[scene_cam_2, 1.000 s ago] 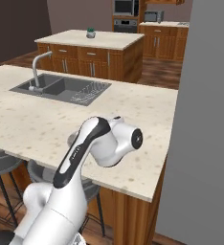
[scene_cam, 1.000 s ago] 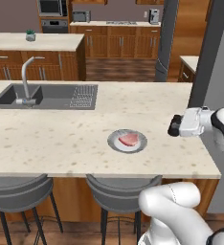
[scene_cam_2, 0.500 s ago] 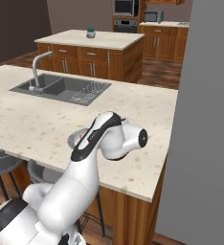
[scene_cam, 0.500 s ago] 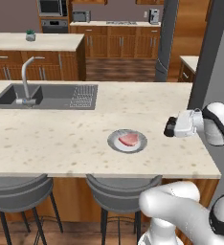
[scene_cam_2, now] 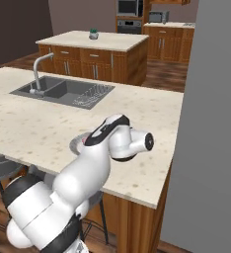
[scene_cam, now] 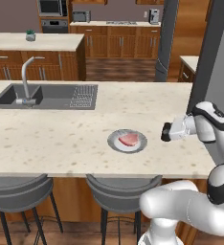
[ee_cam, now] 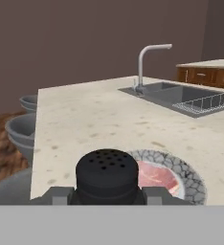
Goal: Retrieve the shaker from the cabinet and place it next the steak on a plate on the dining table.
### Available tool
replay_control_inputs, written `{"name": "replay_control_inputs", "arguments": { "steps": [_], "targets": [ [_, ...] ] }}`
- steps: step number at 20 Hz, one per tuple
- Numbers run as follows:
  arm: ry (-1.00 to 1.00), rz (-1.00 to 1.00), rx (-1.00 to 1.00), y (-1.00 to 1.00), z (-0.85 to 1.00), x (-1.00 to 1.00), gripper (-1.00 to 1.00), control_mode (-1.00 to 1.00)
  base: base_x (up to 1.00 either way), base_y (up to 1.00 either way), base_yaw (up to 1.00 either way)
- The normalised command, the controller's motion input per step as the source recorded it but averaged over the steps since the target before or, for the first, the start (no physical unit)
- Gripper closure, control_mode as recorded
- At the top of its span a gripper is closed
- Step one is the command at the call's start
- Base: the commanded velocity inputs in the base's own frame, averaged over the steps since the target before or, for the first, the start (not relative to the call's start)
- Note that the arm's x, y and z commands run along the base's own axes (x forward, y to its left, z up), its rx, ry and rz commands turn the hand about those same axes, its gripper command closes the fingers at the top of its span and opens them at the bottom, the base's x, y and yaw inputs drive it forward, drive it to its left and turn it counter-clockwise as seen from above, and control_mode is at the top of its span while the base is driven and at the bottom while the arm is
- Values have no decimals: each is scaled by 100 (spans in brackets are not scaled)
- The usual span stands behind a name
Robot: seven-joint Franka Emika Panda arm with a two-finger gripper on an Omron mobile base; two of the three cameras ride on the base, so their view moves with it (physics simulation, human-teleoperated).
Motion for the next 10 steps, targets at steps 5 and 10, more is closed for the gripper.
{"name": "replay_control_inputs", "arguments": {
  "steps": [5,10],
  "targets": [
    [0,0,0,-9,-41,16,100,-100,0,0,0],
    [0,0,0,-2,-35,30,100,-100,0,0,0]
  ]
}}
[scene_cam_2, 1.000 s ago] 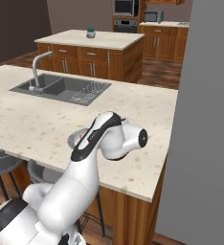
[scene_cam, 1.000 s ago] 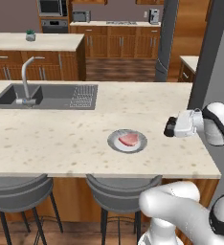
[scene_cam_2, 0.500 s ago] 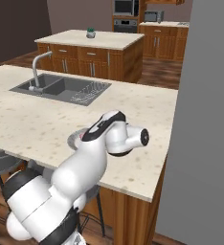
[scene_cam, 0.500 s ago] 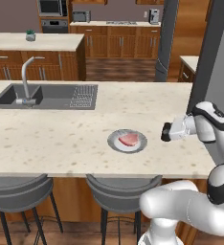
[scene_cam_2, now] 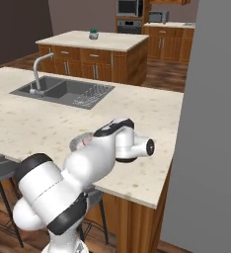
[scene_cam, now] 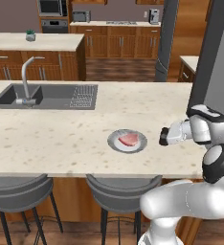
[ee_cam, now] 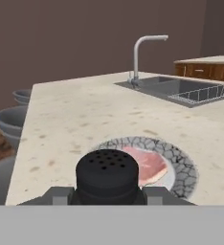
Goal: Retrieve the shaker from the cabinet and place it next the steak on a plate on the dining table.
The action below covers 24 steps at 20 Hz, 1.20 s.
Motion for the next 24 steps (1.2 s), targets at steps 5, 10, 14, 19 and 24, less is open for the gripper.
{"name": "replay_control_inputs", "arguments": {
  "steps": [5,10,14,19,24],
  "targets": [
    [0,0,0,0,-30,57,100,-100,0,0,0],
    [0,0,0,-13,-37,47,100,-100,0,0,0],
    [0,0,0,-31,-27,26,100,-100,0,0,0],
    [-4,4,1,-23,-23,20,100,-100,0,0,0],
    [-3,9,9,-10,-20,24,100,-100,0,0,0]
  ]
}}
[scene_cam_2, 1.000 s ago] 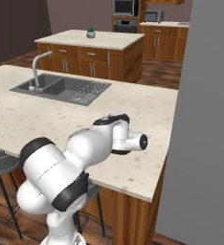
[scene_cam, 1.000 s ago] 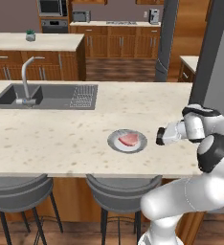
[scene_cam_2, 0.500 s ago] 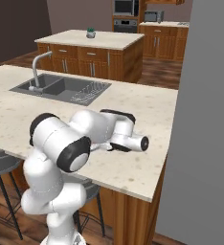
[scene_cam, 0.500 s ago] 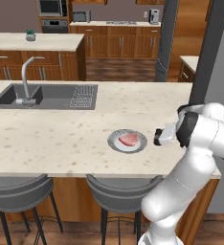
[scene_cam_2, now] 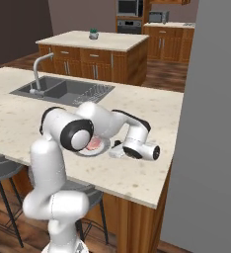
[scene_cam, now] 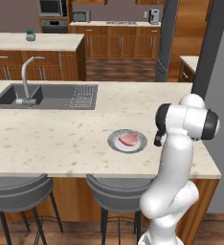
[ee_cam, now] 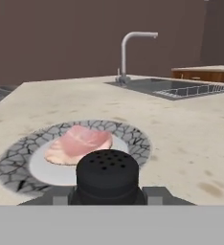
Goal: Retrieve the shaker from the cabinet and place it next the steak on a plate on the dining table.
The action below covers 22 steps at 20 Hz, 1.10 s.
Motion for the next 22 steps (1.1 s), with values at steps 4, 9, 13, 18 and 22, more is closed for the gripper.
{"name": "replay_control_inputs", "arguments": {
  "steps": [4,9,13,18,22],
  "targets": [
    [0,2,5,0,-15,21,100,-100,0,0,0],
    [0,0,0,1,-20,20,100,-100,0,0,0],
    [0,0,0,14,-17,28,100,-100,0,0,0],
    [0,0,0,15,-36,29,100,-100,0,0,0],
    [0,0,0,0,-44,1,100,-100,0,0,0]
  ]
}}
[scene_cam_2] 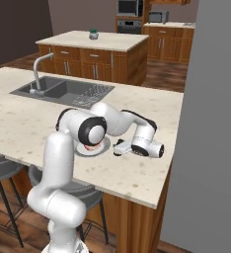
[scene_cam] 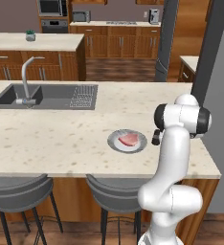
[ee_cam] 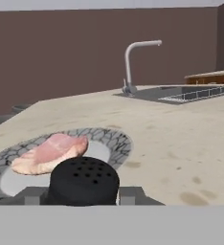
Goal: Retrieve the shaker from the cabinet and place it next the steak on a plate on the dining table.
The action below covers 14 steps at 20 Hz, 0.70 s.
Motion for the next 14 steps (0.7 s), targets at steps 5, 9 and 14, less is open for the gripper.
{"name": "replay_control_inputs", "arguments": {
  "steps": [5,9,14],
  "targets": [
    [0,0,0,0,-46,-9,-100,-100,0,0,0],
    [-1,0,0,0,-14,-19,-100,-100,0,0,0],
    [-3,1,0,0,-3,-30,-100,-100,0,0,0]
  ]
}}
